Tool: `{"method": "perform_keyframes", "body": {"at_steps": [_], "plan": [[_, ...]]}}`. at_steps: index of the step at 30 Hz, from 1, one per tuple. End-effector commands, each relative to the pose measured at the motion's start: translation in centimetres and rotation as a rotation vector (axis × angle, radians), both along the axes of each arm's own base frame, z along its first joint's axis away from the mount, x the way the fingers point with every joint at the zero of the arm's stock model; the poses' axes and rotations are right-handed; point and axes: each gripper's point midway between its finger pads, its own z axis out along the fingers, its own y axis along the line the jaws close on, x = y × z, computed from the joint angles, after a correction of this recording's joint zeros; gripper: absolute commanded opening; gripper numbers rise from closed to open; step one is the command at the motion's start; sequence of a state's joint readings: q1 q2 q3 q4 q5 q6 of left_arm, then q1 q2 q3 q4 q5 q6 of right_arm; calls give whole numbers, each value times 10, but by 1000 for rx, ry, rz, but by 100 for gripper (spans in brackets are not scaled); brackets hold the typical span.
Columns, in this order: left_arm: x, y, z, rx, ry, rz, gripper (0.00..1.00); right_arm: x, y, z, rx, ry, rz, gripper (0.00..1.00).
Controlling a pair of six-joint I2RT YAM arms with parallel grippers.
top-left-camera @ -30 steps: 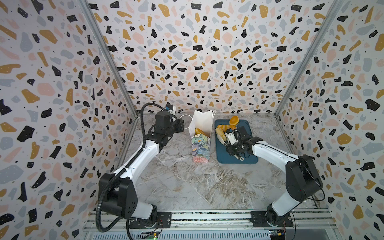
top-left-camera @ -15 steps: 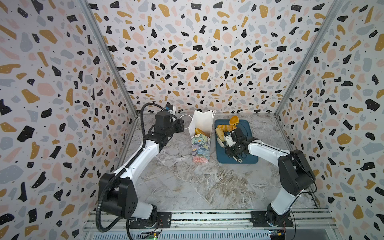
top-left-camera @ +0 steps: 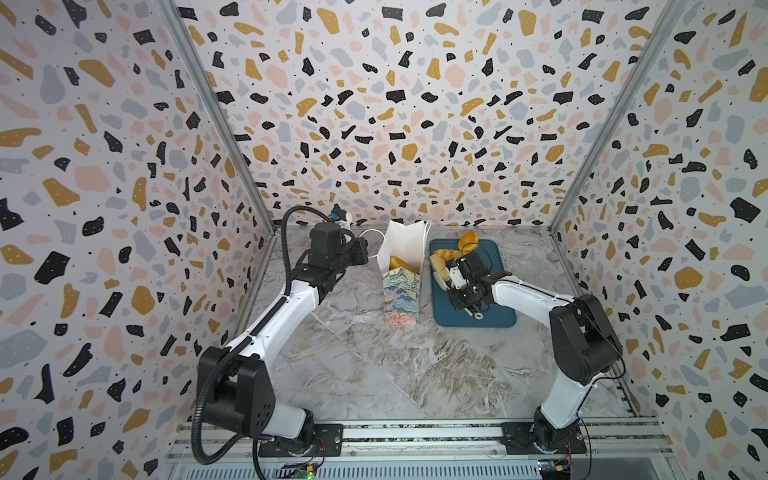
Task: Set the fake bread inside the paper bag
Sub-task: 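Close the tongs around the pale bread stick with the right gripper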
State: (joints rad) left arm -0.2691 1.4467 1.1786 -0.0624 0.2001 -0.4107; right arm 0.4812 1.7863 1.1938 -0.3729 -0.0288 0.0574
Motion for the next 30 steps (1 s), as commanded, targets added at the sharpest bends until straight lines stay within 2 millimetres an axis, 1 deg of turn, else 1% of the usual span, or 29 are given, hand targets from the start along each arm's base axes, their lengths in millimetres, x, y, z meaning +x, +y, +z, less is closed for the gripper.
{"method": "perform_keyframes", "body": {"at_steps": [1,3,10,16,23,30], "plan": [[3,3,11,7,-24,4,0,13,5,18,-2,-53,5,32],[3,3,12,7,-27,4,0,14,6,17,-5,-53,5,31],[2,3,12,7,-27,4,0,14,4,18,-17,-56,8,20],[2,4,12,8,-28,6,0,7,6,22,-20,-65,26,13],[2,3,14,6,-31,4,0,-5,5,31,-12,-79,21,9],[1,4,16,5,-34,6,0,-15,2,49,35,-107,2,7]]}}
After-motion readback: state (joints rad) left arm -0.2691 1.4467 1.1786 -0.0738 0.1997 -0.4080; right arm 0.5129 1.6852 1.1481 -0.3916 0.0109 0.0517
